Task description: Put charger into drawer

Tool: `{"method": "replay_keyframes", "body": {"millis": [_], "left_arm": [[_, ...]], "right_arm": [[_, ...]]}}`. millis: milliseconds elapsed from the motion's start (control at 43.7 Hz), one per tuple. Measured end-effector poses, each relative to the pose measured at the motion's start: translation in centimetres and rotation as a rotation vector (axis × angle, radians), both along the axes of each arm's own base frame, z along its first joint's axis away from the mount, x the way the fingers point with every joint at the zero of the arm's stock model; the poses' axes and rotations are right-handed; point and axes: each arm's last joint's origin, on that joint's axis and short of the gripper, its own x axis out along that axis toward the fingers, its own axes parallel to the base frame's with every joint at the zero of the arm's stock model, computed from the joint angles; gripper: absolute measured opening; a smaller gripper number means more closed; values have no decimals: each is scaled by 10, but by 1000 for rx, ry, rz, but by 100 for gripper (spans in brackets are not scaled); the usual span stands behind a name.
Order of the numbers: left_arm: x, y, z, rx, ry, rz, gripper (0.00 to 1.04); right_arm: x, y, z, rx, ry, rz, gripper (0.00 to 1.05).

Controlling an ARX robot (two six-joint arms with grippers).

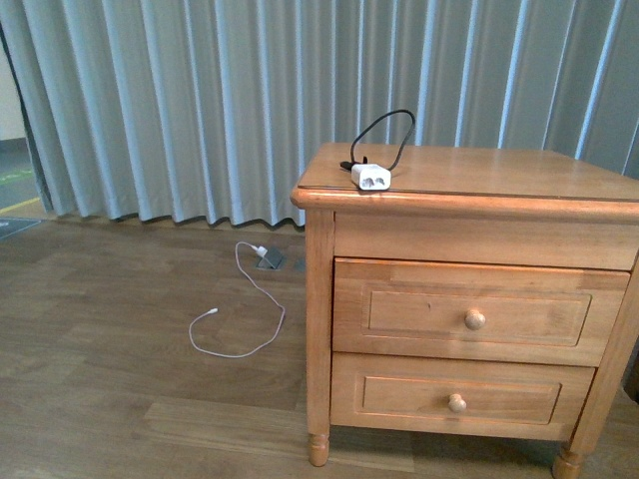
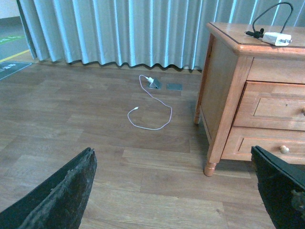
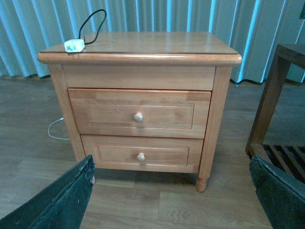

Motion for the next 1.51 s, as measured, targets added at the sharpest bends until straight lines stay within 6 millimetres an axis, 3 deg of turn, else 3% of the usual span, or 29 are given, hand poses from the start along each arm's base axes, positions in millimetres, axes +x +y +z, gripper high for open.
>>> {"method": "replay_keyframes", "body": {"millis": [412,527,710,802,985,1099,1282,1511], "left_arm": [[0,0,0,0,0,0,99],[0,0,0,0,0,0,99],[0,0,0,0,0,0,99],[0,0,0,0,0,0,99],[0,0,0,0,0,0,99],[0,0,0,0,0,0,99],[0,0,0,0,0,0,99],[0,0,0,0,0,0,99]], "right_arm": [[0,0,0,0,0,0,96],[6,0,2,-41,142,117,96],[59,12,29,-106,173,164,96],[96,29,27,-148,187,180,96],[150,53,21,-205,173,198,96],[190,70,6,-237,175,197,96],[262,93,-43,-270,211,171,96],[313,101,-78,-284,224,112,96]]}}
